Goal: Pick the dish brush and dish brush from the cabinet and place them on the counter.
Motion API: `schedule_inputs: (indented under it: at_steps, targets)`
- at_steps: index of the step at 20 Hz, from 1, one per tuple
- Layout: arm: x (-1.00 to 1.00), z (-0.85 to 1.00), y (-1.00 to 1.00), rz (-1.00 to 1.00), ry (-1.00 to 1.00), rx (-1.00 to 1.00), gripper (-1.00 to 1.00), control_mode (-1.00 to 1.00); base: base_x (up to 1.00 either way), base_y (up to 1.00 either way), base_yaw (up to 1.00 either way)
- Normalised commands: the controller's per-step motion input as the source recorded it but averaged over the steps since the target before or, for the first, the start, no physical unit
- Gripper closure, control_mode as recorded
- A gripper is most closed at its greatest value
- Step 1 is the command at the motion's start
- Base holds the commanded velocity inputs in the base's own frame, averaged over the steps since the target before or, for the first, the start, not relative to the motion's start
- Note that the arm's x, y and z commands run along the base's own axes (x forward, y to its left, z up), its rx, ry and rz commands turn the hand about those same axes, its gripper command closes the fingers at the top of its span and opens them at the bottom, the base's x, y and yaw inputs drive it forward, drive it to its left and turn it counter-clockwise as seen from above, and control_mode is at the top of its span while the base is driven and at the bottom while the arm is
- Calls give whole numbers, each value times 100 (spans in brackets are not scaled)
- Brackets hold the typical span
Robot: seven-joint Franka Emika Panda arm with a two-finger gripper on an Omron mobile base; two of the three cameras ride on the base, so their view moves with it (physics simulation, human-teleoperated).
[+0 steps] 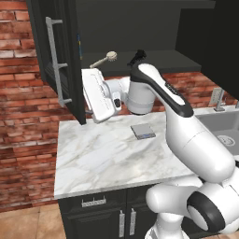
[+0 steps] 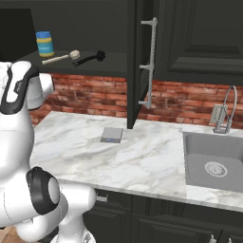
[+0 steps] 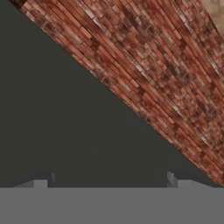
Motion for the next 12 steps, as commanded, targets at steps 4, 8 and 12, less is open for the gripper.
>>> schedule_inputs:
  at_steps: [4, 8, 12]
  targets:
    - [-1, 10, 3, 0, 0, -3, -100, -100, 0, 0, 0]
    - [0, 14, -20, 0, -1, -3, -100, -100, 0, 0, 0]
    - [0, 17, -32, 1, -1, -2, -100, -100, 0, 0, 0]
